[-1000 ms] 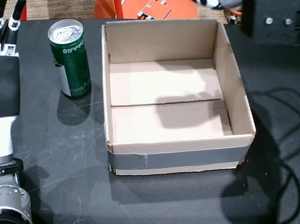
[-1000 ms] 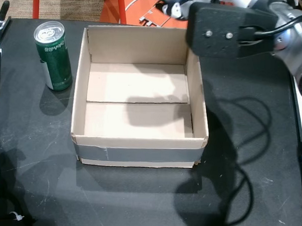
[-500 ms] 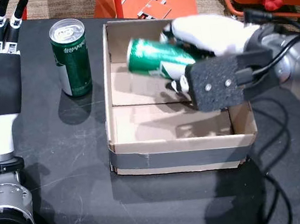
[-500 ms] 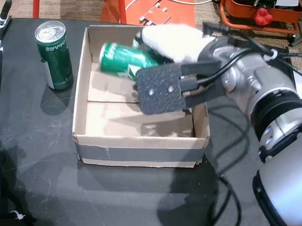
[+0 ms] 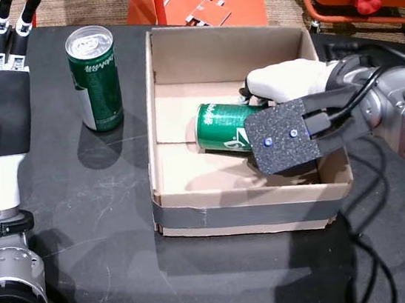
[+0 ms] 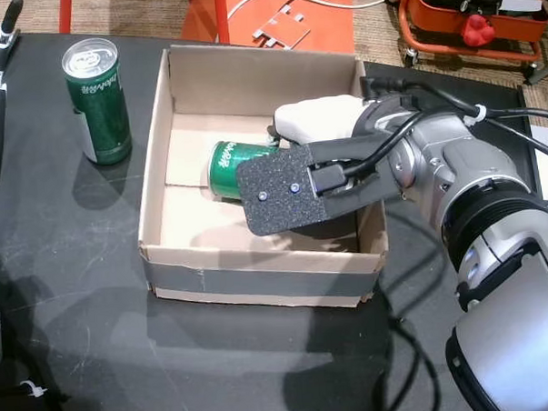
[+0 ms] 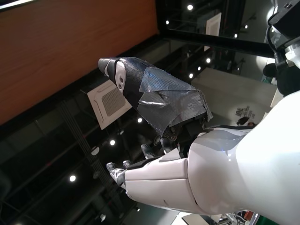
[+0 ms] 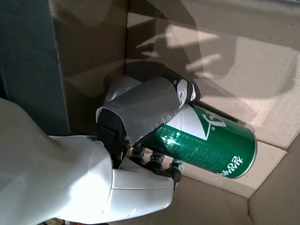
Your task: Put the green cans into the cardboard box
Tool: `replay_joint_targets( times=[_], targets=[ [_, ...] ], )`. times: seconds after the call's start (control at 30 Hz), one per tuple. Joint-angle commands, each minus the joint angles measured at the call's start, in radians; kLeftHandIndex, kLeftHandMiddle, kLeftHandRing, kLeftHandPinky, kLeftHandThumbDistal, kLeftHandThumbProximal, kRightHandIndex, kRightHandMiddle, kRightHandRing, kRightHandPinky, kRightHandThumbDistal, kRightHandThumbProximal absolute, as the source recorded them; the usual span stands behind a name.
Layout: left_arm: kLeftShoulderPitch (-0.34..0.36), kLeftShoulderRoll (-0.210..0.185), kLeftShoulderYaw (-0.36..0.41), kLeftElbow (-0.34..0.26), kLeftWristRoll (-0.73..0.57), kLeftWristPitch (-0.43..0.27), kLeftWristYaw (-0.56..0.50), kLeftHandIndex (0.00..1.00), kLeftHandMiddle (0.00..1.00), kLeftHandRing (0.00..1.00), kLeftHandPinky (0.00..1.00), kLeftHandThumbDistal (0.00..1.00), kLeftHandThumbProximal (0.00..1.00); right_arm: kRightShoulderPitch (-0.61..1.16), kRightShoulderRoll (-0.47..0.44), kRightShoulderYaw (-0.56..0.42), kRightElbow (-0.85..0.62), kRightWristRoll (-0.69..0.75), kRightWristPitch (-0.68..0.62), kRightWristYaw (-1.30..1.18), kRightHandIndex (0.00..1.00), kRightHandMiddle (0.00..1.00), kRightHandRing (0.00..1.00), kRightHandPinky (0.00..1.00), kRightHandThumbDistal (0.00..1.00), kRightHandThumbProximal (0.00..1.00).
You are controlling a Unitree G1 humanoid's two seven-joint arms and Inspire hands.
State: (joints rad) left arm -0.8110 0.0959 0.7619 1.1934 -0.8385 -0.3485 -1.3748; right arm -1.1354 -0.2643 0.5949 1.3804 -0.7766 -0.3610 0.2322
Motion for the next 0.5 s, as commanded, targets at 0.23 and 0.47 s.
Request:
replay_joint_targets(
  times=[0.23,0.47],
  targets=[
    [-0.002,-0.007,0.004,0.003,0.004,-0.018,-0.005,0.79,0.87,1.0,1.0,0.94,0.29,-0.013,-0.031,0.056,-0.001,-0.065,0.014,-0.105,0.83,0.91,0.99,0.91,1.0,0.64],
    [-0.001,-0.007,-0.002,0.0,0.009,-0.022,0.001,0.79,0.88,1.0,1.0,0.94,0.29,-0.019,-0.034,0.101,-0.001,-0.117,0.012,-0.208,0.93,1.0,1.0,1.0,1.0,0.72]
  ],
)
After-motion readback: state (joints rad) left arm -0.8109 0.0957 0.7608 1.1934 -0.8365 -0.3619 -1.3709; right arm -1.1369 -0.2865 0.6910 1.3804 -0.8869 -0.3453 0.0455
